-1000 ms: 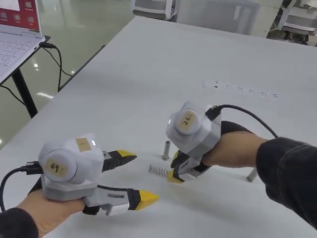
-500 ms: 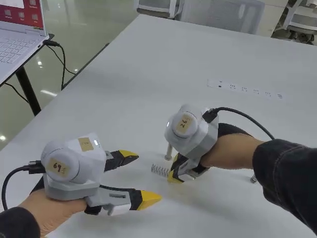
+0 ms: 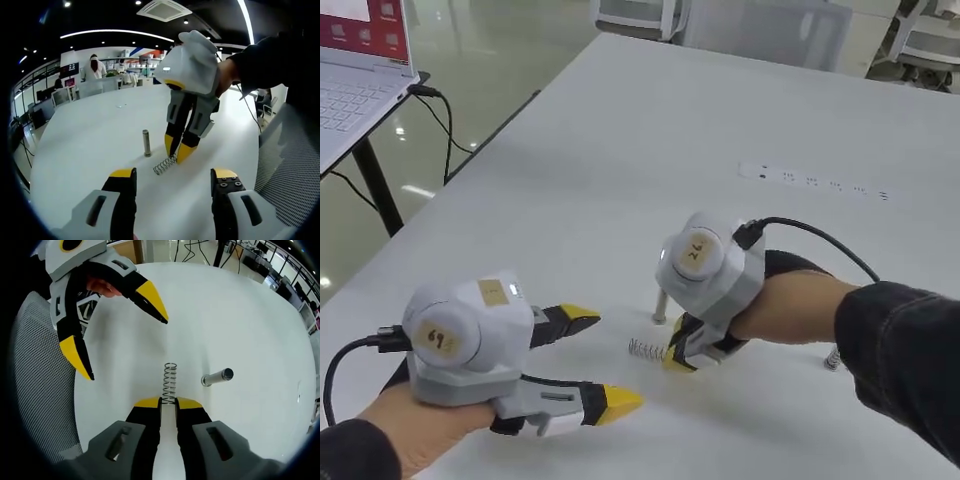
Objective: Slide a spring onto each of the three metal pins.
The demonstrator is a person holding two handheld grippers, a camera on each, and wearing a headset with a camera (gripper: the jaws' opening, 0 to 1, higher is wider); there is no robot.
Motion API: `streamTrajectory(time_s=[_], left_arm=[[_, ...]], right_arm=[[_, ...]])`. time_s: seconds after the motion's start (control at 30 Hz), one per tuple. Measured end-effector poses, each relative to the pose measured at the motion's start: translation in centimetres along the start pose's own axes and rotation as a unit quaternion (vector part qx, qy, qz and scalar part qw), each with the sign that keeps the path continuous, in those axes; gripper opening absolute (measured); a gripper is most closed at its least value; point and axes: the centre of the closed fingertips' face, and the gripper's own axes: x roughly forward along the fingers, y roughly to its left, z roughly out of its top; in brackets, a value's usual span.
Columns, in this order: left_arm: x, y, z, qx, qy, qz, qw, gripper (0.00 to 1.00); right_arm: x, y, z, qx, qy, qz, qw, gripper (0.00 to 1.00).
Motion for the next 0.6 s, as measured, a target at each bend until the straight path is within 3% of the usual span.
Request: streamTrajectory(time_s=[0.6], left_arm=[[1.8,-2.7,1.8,0.036,-0.003,-0.051,0.9981,0.49]], right_arm=[[-5.6,2.6,-1.9,-0.006,-0.011,0.015,0.9998,0.12]])
